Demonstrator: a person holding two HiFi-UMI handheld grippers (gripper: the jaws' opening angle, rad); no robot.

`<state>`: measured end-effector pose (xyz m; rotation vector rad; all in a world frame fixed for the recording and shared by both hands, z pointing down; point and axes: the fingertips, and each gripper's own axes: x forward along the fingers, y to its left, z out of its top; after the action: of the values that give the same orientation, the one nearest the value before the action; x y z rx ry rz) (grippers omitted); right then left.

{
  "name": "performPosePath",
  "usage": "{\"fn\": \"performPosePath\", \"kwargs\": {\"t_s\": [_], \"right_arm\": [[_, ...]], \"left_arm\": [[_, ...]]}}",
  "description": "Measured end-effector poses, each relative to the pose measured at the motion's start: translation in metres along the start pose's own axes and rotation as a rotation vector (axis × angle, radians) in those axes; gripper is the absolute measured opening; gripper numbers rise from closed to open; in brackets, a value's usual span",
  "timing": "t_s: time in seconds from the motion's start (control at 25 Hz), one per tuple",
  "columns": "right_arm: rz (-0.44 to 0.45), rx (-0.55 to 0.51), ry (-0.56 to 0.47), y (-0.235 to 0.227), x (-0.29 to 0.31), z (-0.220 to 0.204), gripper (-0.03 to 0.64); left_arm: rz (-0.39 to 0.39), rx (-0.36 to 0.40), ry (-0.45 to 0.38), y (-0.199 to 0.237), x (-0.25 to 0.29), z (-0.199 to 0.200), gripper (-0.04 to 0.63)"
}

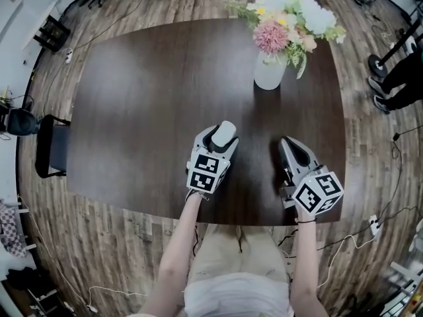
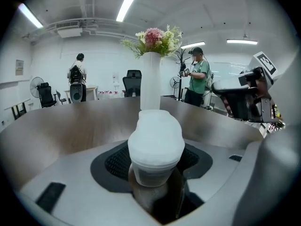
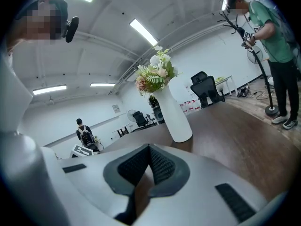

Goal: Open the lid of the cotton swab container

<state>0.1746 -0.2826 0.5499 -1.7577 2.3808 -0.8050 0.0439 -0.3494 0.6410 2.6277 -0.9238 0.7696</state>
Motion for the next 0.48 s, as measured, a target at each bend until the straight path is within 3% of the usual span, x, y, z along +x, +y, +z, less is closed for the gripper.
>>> {"fn": "performPosePath", "kwargs": {"t_s": [0.08,0.48], "right_arm": [[-0.007,0.002,0.002,-0.001,-0.001,-0.001,0.021],[0.025,-0.02,-0.001,0.006,0.001,0.008,0.021]], "left_arm": [[-0.002,0.002,-0.016,0.0,0.0,0.002,0.23],[-0.066,-0.039,0.037,-0.006,-0.01,0.001,0.225]]}}
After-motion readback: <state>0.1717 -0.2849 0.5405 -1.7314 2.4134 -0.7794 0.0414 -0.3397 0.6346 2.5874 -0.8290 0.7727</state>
